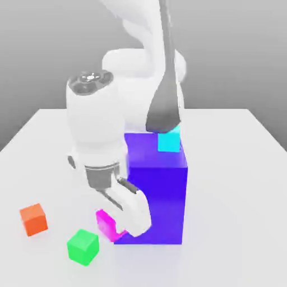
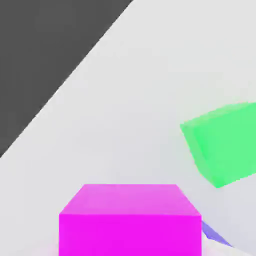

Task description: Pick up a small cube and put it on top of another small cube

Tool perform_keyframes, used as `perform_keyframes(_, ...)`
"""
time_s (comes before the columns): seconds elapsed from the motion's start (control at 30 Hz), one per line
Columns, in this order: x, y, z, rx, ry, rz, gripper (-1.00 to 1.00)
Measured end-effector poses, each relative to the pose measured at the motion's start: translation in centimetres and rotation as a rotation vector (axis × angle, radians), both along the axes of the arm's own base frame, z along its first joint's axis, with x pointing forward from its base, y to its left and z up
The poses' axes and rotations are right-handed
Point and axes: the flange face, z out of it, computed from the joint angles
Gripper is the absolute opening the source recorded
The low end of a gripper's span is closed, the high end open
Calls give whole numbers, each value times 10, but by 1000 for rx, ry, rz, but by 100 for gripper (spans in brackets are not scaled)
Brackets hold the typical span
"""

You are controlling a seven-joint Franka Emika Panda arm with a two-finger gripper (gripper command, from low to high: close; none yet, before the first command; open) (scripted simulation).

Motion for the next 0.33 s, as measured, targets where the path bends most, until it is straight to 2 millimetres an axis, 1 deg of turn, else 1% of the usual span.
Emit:
perform_keyframes(0.03, -10, -7, 0, -15, -6, -61, -100)
perform_keyframes(0.07, -13, -7, -7, -22, -9, -82, -100)
perform_keyframes(0.2, -15, -4, -48, -29, -13, -94, -100)
perform_keyframes(0.23, -15, -3, -59, -29, -13, -94, 100)
perform_keyframes(0.33, -15, -3, -59, -29, -13, -94, 100)
